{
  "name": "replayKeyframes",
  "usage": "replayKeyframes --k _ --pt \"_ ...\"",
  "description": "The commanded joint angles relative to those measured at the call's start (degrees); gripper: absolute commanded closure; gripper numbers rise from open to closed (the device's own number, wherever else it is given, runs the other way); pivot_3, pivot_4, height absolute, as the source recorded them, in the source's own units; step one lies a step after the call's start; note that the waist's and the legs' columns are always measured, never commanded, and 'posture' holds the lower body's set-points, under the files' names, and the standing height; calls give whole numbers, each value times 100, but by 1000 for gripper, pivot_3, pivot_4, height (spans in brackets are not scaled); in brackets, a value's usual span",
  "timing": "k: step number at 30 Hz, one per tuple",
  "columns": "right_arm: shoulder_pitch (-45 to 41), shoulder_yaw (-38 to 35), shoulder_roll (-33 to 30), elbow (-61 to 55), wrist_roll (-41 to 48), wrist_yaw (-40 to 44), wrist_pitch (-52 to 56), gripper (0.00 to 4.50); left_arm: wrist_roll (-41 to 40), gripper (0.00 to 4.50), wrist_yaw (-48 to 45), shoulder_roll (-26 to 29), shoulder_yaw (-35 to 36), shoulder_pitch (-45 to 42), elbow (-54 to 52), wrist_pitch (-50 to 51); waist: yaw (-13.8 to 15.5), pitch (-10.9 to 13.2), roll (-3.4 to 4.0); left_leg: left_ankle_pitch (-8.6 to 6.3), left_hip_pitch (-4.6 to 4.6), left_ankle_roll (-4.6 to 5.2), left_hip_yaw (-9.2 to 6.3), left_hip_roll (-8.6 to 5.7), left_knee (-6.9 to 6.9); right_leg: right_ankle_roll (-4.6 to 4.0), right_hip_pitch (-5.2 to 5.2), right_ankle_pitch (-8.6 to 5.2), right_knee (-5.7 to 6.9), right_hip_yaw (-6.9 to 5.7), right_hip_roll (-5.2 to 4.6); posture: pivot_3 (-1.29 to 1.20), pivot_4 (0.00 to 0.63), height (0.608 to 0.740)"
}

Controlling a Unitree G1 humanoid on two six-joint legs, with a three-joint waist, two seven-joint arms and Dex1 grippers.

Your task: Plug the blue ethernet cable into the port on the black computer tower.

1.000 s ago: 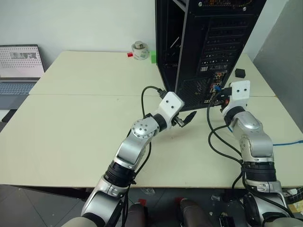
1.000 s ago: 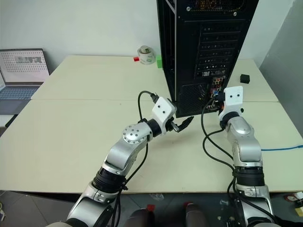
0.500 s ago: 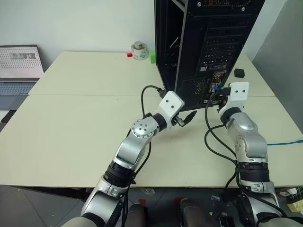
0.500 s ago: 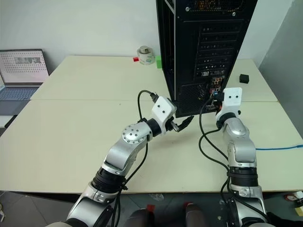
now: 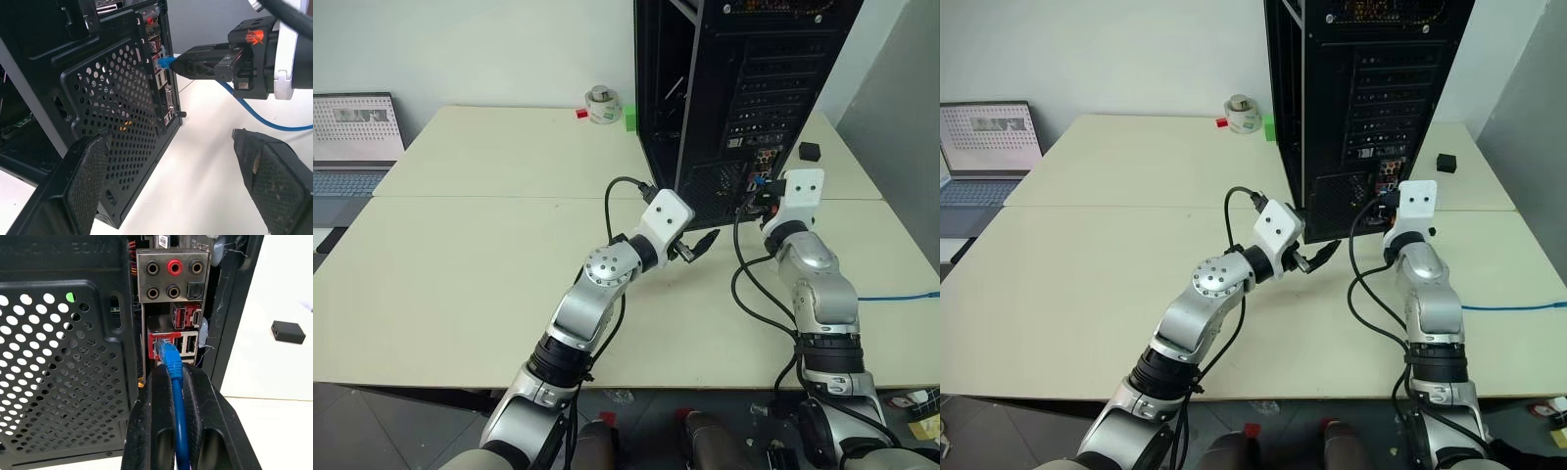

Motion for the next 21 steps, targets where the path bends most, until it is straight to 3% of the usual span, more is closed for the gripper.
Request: replayKeyframes --k 1,21 --pt "-134 -37 17 -41 -24 -71 -128 4500 4 333 -5 -21 78 -52 -253 -26 0 0 0 0 0 0 0 0 0 0 0 0 0 0 0 0 150 740" --pt "-374 38 107 318 -52 18 -251 4500 -22 333 9 -50 78 -9 -313 -2 -88 0 0 0 5 0 3 2 0 0 0 0 4 5 3 0 150 740"
